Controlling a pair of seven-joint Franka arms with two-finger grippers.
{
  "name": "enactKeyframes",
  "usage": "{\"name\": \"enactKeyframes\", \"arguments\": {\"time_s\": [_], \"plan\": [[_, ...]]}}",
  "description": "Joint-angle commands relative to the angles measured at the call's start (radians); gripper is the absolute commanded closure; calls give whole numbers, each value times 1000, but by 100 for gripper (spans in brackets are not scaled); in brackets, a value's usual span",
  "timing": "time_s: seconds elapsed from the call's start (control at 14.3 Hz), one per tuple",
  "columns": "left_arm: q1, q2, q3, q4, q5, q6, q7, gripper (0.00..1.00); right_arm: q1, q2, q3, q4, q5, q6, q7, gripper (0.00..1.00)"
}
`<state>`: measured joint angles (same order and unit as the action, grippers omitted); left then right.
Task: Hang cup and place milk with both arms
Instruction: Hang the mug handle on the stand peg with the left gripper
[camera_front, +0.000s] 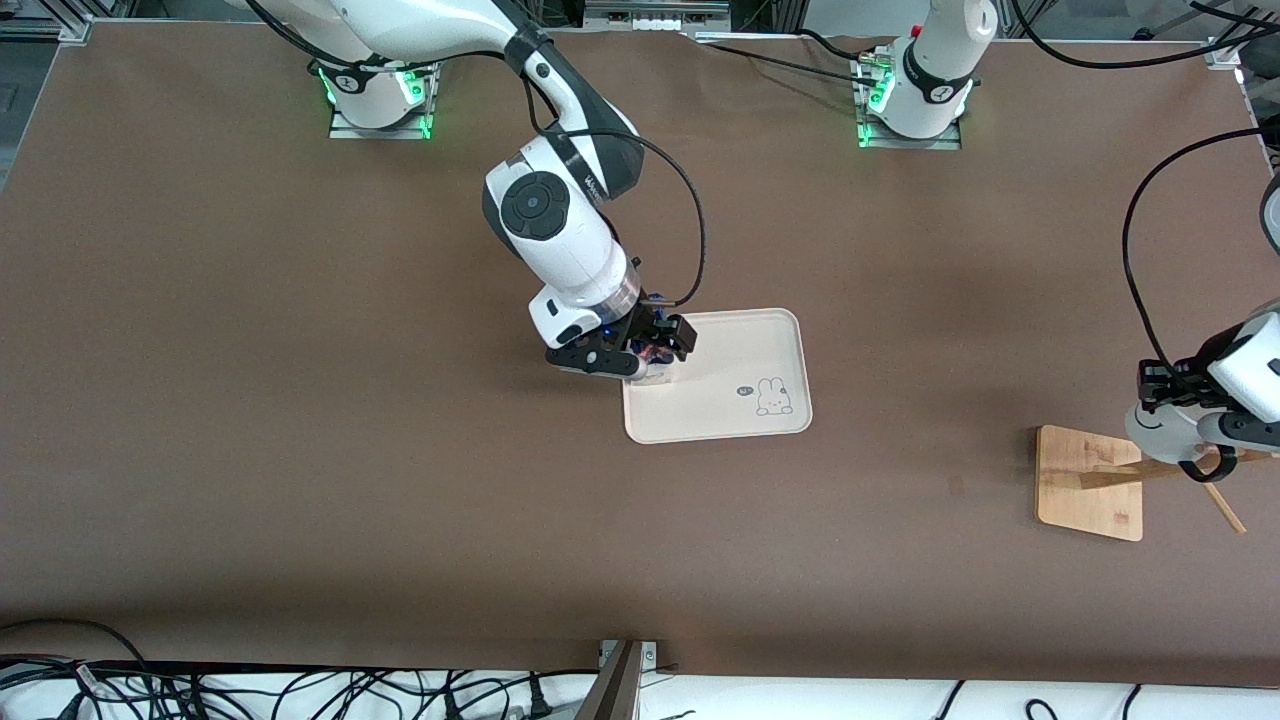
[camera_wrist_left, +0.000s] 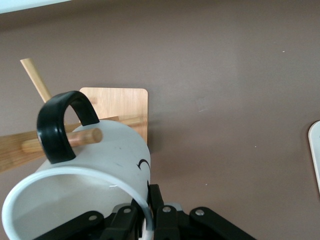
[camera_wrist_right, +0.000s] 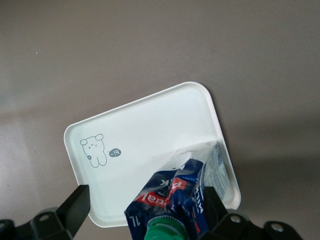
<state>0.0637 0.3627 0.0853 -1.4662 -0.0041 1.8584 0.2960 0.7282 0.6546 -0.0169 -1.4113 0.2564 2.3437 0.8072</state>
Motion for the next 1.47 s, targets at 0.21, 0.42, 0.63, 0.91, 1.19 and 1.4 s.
{"name": "enactKeyframes", "arguments": {"time_s": [0.21,0.42,0.63,0.91,1.19,1.4], "plan": [[4,-11,4,0,-13,-13,19,0,39,19,-11,6,-91,8,3,0],[-11,-63,1,-5,-45,-114,-52,0,54,25,-11,6,-112,0,-38,0],[-76,-187,-9,-81,-47,-201,-205,0,62,30,-11,0,-153,-6,-83,0],[-104,-326,-100,-235,-34,-235,-389,0,51,25,-14,0,-155,-67,-177,0],[-104,-332,-140,-231,-28,-266,-437,0,40,20,-18,5,-148,-95,-200,0],[-102,-306,-134,-162,-30,-306,-437,0,39,17,-18,6,-138,-99,-194,60]]}}
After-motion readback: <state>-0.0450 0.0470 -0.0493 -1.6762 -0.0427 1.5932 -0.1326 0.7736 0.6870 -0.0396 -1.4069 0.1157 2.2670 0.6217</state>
